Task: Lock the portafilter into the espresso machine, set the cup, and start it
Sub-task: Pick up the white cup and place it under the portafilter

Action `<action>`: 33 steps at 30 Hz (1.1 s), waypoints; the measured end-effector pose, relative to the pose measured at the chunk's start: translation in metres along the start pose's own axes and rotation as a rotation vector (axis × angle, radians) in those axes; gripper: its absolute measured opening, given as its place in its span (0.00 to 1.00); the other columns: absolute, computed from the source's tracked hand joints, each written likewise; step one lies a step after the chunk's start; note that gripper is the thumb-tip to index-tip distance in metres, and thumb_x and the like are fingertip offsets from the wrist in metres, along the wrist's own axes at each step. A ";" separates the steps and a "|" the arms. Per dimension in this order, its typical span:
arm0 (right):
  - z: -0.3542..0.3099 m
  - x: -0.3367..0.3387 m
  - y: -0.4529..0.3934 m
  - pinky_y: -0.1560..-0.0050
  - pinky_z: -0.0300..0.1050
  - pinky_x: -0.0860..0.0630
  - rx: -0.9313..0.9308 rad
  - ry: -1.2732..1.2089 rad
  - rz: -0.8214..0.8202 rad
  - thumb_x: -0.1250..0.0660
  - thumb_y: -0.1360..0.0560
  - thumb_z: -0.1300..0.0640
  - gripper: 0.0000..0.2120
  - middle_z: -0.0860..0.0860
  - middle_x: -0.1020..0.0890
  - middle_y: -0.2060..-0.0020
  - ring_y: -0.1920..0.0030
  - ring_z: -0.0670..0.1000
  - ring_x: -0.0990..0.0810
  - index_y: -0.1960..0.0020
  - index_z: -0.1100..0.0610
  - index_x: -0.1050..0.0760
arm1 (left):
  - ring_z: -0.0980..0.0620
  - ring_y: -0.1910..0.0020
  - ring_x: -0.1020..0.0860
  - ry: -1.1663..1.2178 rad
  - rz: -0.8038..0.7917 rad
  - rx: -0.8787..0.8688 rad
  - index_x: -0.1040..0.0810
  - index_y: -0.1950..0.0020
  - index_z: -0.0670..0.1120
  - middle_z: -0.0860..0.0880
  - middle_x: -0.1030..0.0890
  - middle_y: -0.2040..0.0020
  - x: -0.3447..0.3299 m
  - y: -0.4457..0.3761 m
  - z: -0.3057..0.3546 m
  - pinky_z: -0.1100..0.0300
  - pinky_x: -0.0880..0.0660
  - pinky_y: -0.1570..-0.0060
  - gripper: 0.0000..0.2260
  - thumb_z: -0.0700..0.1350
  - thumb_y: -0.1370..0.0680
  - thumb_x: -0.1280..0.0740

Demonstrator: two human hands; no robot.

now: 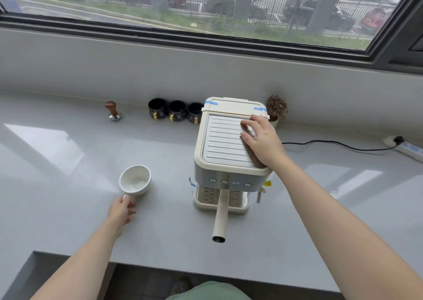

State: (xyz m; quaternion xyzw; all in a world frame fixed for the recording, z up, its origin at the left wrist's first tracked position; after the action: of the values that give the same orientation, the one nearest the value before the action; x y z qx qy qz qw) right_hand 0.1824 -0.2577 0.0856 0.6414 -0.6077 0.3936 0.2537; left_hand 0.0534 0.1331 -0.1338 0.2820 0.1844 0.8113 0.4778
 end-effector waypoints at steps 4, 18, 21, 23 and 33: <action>0.005 -0.001 0.002 0.28 0.50 0.44 -0.086 0.040 -0.011 0.41 0.22 0.45 0.19 0.52 0.42 0.25 0.24 0.53 0.48 0.32 0.44 0.32 | 0.51 0.66 0.29 0.052 -0.049 -0.039 0.30 0.51 0.44 0.40 0.25 0.53 -0.007 0.010 0.000 0.59 0.37 0.69 0.08 0.46 0.19 0.46; 0.011 -0.004 0.002 0.29 0.54 0.41 -0.148 0.025 -0.032 0.43 0.23 0.41 0.20 0.51 0.47 0.23 0.27 0.60 0.41 0.31 0.40 0.35 | 0.51 0.65 0.27 -0.230 -0.490 -0.198 0.23 0.53 0.42 0.44 0.20 0.58 -0.096 0.101 0.026 0.64 0.37 0.75 0.11 0.46 0.20 0.43; 0.010 -0.004 0.001 0.29 0.52 0.42 -0.148 0.019 -0.032 0.43 0.23 0.41 0.21 0.51 0.47 0.23 0.28 0.60 0.41 0.31 0.40 0.35 | 0.51 0.65 0.27 -0.263 -0.534 -0.208 0.24 0.57 0.45 0.44 0.19 0.57 -0.115 0.109 0.032 0.64 0.37 0.75 0.11 0.46 0.20 0.43; 0.011 -0.004 0.002 0.29 0.52 0.42 -0.150 0.015 -0.033 0.43 0.23 0.41 0.20 0.51 0.47 0.23 0.28 0.59 0.41 0.31 0.41 0.34 | 0.51 0.65 0.27 -0.291 -0.558 -0.212 0.26 0.59 0.46 0.45 0.20 0.58 -0.129 0.112 0.036 0.63 0.37 0.74 0.11 0.46 0.20 0.43; 0.012 -0.004 0.002 0.30 0.53 0.40 -0.142 0.004 -0.021 0.43 0.23 0.41 0.20 0.50 0.47 0.23 0.28 0.59 0.40 0.32 0.40 0.34 | 0.51 0.65 0.29 -0.355 -0.594 -0.190 0.28 0.58 0.48 0.47 0.21 0.57 -0.172 0.112 0.044 0.62 0.37 0.71 0.11 0.48 0.19 0.45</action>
State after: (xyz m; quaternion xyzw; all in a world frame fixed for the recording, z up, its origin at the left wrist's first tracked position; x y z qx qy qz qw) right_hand 0.1826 -0.2650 0.0755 0.6273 -0.6270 0.3480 0.3038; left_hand 0.0716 -0.0699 -0.0844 0.3071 0.0964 0.5891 0.7412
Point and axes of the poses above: each hand's wrist, its own y-axis away from the middle knuckle, its own x-axis out of the back of the hand, z = x × y, the point moved 5 cm from there along -y, towards the middle knuckle
